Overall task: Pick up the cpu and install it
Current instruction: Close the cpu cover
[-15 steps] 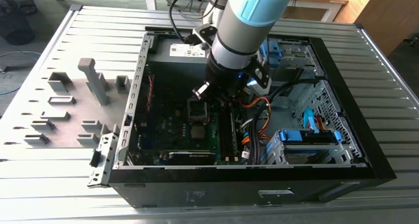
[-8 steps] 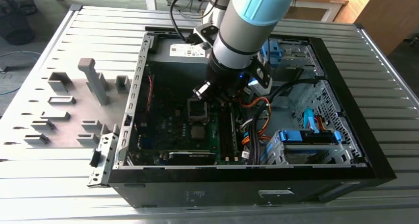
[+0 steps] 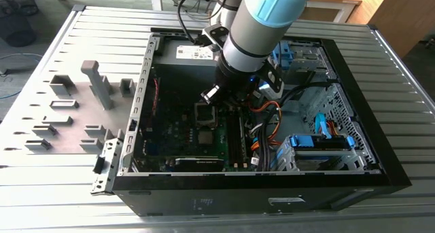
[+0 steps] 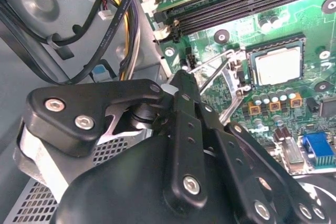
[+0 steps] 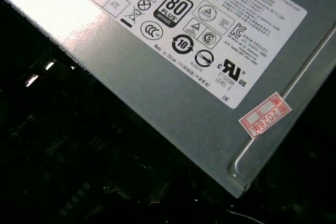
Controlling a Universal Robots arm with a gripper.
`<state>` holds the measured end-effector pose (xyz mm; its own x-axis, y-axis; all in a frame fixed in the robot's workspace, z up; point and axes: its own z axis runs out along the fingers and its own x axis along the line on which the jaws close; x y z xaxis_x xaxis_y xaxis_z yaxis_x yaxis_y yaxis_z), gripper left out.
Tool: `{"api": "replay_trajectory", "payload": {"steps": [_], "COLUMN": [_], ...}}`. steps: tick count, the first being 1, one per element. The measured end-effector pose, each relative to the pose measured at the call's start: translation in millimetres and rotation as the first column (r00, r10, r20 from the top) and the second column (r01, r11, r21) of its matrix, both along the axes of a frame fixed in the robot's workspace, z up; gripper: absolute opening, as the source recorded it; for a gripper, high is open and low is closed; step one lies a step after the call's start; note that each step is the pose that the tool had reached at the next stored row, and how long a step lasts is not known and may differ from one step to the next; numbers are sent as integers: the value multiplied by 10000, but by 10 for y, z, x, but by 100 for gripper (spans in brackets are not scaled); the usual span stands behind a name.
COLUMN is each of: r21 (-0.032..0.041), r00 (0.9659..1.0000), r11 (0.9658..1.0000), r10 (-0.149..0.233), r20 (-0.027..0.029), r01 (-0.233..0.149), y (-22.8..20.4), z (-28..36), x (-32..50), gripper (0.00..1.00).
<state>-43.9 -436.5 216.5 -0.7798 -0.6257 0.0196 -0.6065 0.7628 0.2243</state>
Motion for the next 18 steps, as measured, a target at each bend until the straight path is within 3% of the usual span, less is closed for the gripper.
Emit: {"api": "replay_trajectory", "payload": {"steps": [10, 18], "r21": [-2, -43], "r00": [9997, 9991], "r11": [10000, 10000], "r10": [55, 84], "r20": [-251, -418], "r01": [-55, -86], "y": [-27, -57], "z": [27, 27], "x": [45, 98], "gripper": [11, 11]}}
